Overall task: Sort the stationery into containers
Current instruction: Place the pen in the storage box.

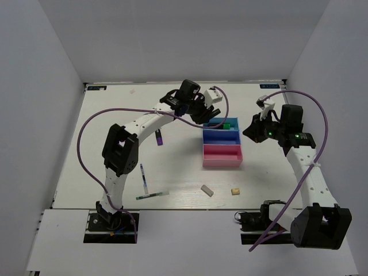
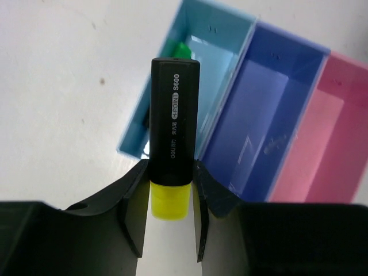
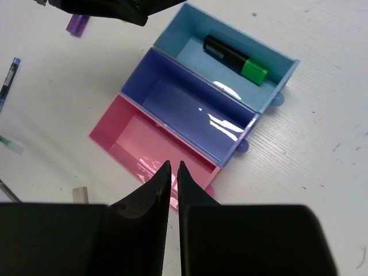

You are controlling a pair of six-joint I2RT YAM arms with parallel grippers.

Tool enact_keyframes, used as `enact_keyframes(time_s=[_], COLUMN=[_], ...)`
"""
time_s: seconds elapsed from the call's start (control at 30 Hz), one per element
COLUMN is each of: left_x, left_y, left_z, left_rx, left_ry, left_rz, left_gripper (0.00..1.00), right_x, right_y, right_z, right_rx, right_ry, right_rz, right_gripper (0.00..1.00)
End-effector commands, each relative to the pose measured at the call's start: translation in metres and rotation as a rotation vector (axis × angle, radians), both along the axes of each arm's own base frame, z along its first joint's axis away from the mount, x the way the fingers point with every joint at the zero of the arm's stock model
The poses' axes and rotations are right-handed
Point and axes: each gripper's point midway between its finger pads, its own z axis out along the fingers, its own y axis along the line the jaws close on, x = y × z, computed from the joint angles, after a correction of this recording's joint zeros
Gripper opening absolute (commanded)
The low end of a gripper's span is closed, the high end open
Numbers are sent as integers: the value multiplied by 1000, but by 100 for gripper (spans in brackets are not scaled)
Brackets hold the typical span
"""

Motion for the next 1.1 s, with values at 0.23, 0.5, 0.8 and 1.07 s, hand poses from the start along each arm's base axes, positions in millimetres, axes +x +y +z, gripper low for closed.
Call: enact_keyframes(time_s=[0.23, 0.5, 0.8, 1.07], left_x=[26, 39, 48, 39], left_y=[-53, -59, -54, -46], left_z=[20, -3, -12, 0], left_rx=[-129, -124, -115, -125], left_ry=[-199, -225, -220, -208], left_rz=[-54, 20, 86, 106], left_gripper=[0, 13, 49, 46], right_x=[8, 7, 2, 2], right_y=[-16, -19, -17, -20], right_z=[9, 10, 16, 16], right_rx=[45, 85, 123, 142], right_ry=[-43, -37, -45, -31], right_rz=[-40, -28, 3, -1], right_gripper=[16, 23, 40, 44])
